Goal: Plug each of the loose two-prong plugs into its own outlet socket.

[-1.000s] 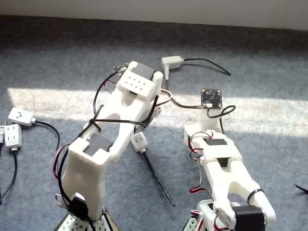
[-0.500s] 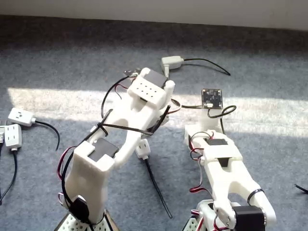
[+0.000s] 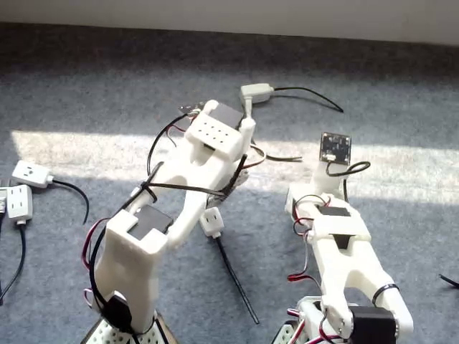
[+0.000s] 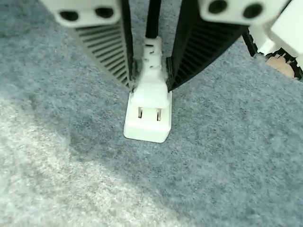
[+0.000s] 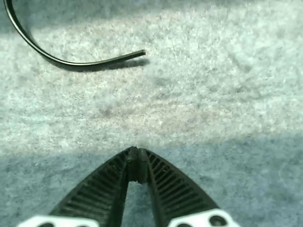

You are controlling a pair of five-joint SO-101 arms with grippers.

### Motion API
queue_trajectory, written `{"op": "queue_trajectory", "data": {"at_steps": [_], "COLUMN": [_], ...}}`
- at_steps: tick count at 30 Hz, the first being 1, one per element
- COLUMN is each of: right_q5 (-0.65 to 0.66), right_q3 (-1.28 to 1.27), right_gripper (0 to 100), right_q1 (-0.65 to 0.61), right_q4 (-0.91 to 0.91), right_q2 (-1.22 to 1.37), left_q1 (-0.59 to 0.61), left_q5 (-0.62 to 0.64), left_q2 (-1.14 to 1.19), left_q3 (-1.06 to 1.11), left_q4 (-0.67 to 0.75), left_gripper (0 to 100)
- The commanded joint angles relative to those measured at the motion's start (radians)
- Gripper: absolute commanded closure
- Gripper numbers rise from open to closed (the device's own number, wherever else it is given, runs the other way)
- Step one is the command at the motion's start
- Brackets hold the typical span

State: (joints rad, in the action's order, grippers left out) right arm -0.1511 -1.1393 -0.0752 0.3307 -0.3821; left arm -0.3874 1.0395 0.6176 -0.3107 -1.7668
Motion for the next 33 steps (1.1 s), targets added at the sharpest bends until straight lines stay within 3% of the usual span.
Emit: {"op": "queue_trajectory", "data": {"at_steps": [1,15,24,27,33], "right_q5": [-0.012,-0.012,-0.014,-0.014,-0.014], "right_q3": [0.041,0.041,0.039,0.039,0.041], "right_gripper": [99.1,99.1,99.1,99.1,99.1], "right_q1": [0.008,0.008,0.008,0.008,0.008], "right_q4": [-0.018,-0.018,-0.018,-0.018,-0.018], "right_q2": [-0.019,-0.019,-0.019,-0.019,-0.019], "left_q1": [0.101,0.116,0.064,0.064,0.062], "left_q5": [-0.011,-0.011,-0.051,-0.137,-0.144], "left_q2": [0.062,0.260,0.266,0.266,0.260], "left_q3": [0.007,0.004,-0.001,-0.021,-0.024], "left_q4": [-0.008,-0.009,-0.009,-0.009,-0.012], "left_gripper": [99,99,98,89,68]}}
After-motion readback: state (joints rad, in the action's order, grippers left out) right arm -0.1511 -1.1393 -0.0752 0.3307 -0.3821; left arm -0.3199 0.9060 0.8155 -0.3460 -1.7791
